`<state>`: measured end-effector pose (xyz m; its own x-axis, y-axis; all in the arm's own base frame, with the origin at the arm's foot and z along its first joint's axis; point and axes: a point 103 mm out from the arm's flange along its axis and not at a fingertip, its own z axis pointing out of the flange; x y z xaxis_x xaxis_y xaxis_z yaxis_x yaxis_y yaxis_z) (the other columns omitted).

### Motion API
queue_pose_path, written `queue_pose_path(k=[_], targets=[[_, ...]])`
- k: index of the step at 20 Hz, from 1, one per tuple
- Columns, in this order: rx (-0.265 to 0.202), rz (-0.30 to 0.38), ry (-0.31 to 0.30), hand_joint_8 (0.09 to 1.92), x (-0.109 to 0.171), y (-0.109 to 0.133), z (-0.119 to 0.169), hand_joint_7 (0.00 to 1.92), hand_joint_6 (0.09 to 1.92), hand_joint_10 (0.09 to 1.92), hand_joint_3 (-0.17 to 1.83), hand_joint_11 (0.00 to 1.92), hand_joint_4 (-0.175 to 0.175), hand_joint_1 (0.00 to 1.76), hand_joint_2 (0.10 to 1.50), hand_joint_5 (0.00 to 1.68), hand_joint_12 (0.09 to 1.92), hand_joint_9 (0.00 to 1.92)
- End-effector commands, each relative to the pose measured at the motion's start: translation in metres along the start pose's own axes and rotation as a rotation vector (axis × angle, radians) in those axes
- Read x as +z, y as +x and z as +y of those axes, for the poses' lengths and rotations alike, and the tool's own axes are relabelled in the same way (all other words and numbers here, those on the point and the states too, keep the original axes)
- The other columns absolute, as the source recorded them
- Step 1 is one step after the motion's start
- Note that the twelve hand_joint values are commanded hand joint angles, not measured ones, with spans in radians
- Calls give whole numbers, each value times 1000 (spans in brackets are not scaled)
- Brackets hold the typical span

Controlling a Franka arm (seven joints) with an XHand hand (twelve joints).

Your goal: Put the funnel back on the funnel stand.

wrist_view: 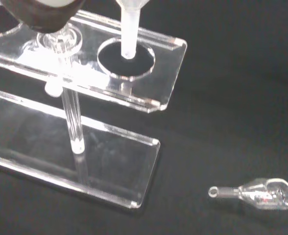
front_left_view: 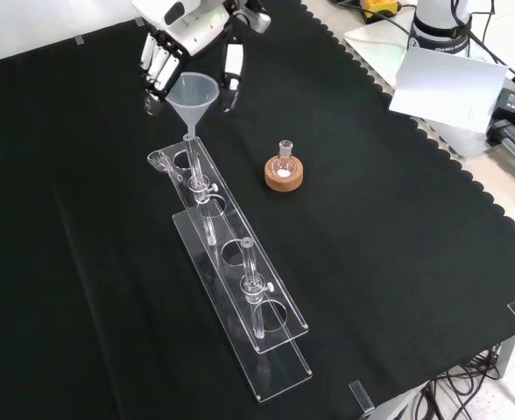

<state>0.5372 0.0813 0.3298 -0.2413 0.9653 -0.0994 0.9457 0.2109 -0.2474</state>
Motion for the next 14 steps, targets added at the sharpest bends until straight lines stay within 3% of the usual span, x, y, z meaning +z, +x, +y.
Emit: queue_pose_path(k=[1,14], targets=[[-14,0,5,637,2,-2,10,571,206,385,-175,724,-31,853,960,618,1196,985],[-26,15,40,638,24,-3,26,573,221,385,-175,727,-32,854,961,616,1191,985]])
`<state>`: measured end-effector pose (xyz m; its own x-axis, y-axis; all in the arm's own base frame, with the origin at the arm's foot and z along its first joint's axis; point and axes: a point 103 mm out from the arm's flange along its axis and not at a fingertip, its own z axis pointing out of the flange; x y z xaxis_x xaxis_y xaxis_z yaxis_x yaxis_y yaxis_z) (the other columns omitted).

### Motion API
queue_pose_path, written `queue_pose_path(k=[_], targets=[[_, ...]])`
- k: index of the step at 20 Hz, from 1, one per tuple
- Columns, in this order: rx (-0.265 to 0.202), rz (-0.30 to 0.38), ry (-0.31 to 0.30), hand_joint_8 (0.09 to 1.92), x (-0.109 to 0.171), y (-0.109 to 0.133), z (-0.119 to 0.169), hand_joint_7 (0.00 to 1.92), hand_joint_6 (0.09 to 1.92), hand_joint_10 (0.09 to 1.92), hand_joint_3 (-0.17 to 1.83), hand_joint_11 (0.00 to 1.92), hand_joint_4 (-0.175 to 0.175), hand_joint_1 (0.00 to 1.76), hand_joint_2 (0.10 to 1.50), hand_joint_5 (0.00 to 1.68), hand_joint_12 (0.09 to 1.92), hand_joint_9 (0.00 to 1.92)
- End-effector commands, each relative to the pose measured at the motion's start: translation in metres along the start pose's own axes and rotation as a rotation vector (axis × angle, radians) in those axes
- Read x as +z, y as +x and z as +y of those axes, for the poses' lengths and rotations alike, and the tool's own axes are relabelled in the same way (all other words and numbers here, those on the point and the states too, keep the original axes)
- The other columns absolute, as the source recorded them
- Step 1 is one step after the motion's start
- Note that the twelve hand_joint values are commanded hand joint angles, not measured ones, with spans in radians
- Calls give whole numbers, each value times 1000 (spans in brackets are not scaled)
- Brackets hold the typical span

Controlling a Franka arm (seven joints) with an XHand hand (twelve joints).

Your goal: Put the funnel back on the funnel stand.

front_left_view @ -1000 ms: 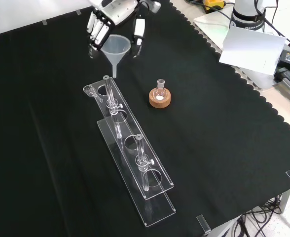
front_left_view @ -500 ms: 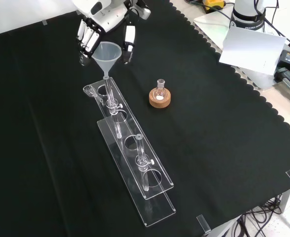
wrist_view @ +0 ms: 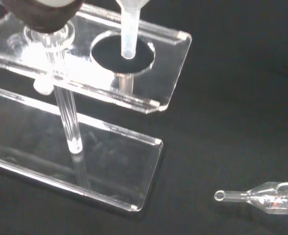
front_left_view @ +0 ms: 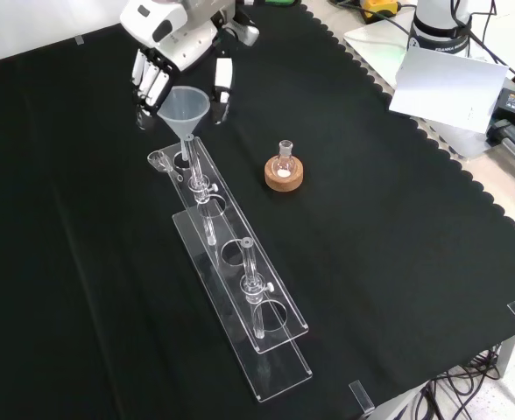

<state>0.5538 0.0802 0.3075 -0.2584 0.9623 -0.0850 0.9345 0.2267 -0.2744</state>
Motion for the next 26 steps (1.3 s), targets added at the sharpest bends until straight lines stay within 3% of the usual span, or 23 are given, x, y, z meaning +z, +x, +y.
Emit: queue_pose_path(k=[1,11,16,26], targets=[[-6,8,18,638,8,-1,6,573,222,384,-175,727,-32,854,961,615,1191,985],[-9,12,46,653,24,1,12,517,294,405,-175,673,-34,842,962,569,1208,877],[-13,18,48,683,30,2,13,360,334,484,-175,566,-38,822,961,478,1259,711],[-27,34,76,673,34,6,6,36,87,685,-175,326,-42,678,881,262,1378,346]])
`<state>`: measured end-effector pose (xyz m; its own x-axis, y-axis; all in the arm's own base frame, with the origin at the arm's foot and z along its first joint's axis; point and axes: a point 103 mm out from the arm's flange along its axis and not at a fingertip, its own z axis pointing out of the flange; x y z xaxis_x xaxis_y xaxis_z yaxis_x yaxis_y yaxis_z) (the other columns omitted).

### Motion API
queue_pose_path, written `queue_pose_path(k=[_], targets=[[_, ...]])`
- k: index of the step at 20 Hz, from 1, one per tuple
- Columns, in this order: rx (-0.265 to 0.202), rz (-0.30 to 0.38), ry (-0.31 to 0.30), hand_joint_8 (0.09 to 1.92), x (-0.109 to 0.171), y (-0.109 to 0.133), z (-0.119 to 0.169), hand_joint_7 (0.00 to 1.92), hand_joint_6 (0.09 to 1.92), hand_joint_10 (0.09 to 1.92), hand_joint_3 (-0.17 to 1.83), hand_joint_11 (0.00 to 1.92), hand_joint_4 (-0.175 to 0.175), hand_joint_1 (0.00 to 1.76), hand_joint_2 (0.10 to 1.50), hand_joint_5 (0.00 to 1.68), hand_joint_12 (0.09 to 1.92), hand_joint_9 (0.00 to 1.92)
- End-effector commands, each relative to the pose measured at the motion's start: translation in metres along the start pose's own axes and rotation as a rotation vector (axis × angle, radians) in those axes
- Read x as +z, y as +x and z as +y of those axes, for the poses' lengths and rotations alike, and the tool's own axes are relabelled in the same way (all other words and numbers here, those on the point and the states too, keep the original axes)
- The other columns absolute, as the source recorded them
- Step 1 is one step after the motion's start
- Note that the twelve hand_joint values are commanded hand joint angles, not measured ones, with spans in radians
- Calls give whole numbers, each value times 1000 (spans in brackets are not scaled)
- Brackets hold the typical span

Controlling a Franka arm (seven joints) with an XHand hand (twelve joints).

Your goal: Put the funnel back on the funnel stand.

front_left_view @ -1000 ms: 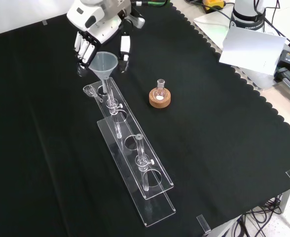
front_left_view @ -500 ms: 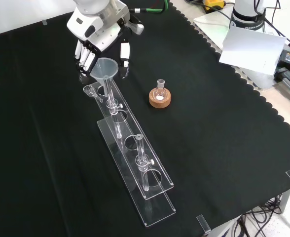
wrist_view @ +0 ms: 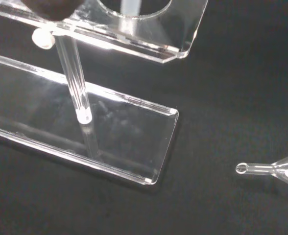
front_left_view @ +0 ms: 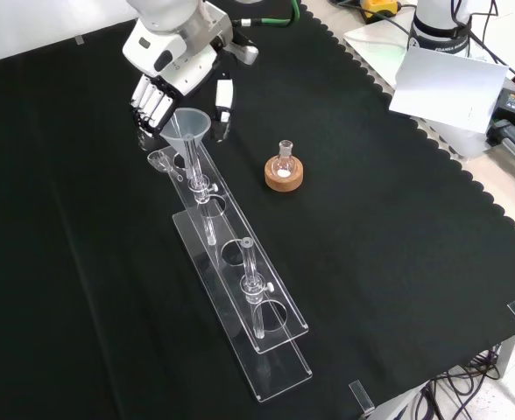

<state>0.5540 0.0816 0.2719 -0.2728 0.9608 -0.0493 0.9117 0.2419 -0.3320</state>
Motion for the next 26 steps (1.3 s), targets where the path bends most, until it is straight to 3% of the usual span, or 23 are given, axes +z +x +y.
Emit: queue_pose_path(k=[1,8,14,26], targets=[[-3,6,20,670,0,2,-6,23,87,690,-175,314,-42,671,876,253,1383,331],[9,9,-16,600,-11,8,-35,0,87,716,-175,250,-39,626,842,213,1410,259],[44,15,-74,608,-27,10,-80,7,87,723,-175,240,-41,621,839,218,1419,256],[184,49,-141,643,-36,1,-186,56,87,730,-170,260,-43,637,859,263,1427,286]])
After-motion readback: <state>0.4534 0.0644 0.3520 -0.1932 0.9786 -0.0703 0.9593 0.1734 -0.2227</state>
